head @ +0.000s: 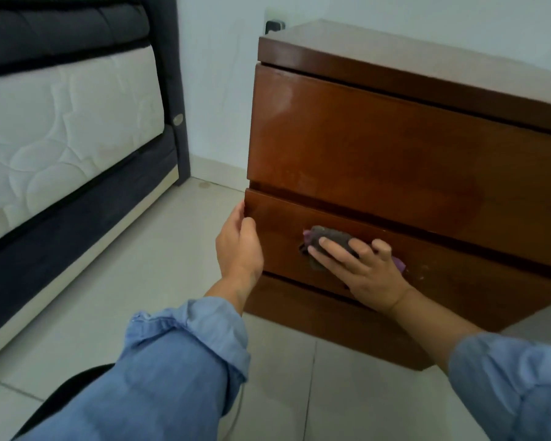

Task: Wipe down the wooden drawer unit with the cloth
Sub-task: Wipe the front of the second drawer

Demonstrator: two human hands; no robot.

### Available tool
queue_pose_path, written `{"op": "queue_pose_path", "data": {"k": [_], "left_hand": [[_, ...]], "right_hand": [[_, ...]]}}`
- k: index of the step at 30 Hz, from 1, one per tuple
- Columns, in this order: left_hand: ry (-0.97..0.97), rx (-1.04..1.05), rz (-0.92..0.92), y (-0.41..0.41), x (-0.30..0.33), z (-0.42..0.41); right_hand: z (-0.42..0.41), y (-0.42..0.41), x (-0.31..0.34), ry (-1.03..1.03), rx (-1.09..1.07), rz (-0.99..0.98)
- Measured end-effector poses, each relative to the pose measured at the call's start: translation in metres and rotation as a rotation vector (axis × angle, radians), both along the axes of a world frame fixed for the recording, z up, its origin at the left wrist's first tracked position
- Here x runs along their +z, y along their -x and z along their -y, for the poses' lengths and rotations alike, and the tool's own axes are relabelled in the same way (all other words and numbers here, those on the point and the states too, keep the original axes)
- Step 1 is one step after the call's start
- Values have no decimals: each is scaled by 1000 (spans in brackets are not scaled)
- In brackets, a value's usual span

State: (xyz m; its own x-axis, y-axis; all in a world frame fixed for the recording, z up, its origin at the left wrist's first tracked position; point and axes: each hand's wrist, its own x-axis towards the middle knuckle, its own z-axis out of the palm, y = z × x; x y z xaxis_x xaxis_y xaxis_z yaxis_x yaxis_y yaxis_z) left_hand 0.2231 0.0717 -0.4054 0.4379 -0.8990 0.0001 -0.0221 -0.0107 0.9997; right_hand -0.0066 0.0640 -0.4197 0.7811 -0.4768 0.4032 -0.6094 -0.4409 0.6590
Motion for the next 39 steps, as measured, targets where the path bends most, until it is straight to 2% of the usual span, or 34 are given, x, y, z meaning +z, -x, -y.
{"op": "queue_pose_path", "data": {"k": [2, 5, 13, 15, 17, 19, 21, 23, 26, 29, 31, 34, 39], "left_hand": [[2, 20, -2, 6, 3, -2], [2, 49, -12, 14, 6, -3], [21, 66, 2, 14, 6, -1], [32, 47, 6, 11, 4, 0], [17, -8, 23, 7, 0, 0], [7, -101, 144, 2, -3, -3], [21, -182, 395, 1, -8, -9], [60, -194, 671, 7, -9, -20], [275, -183, 988, 19, -3, -32], [421, -369, 1105, 35, 2, -35], [461, -453, 1180, 45, 4, -34], [461, -482, 1260, 55, 6, -29], [462, -453, 1265, 67, 4, -23]], "right_hand": [[3, -2, 11, 28, -64, 39], [9, -12, 6, 40, -82, -11], [27, -40, -30, -64, 6, -203], [28, -47, -40, -116, 38, -282], [23, -56, -41, -258, 25, -368], [14, -58, -39, -363, -5, -427], [2, -46, -35, -475, -52, -451], [-15, -28, -23, -450, -45, -387], [-34, 11, -6, -312, -13, -303], [-51, 49, 20, -131, -35, -178], [-54, 69, 31, -91, -115, -101], [-49, 90, 34, -62, -222, -55], [-32, 96, 5, -23, -221, -122]]}}
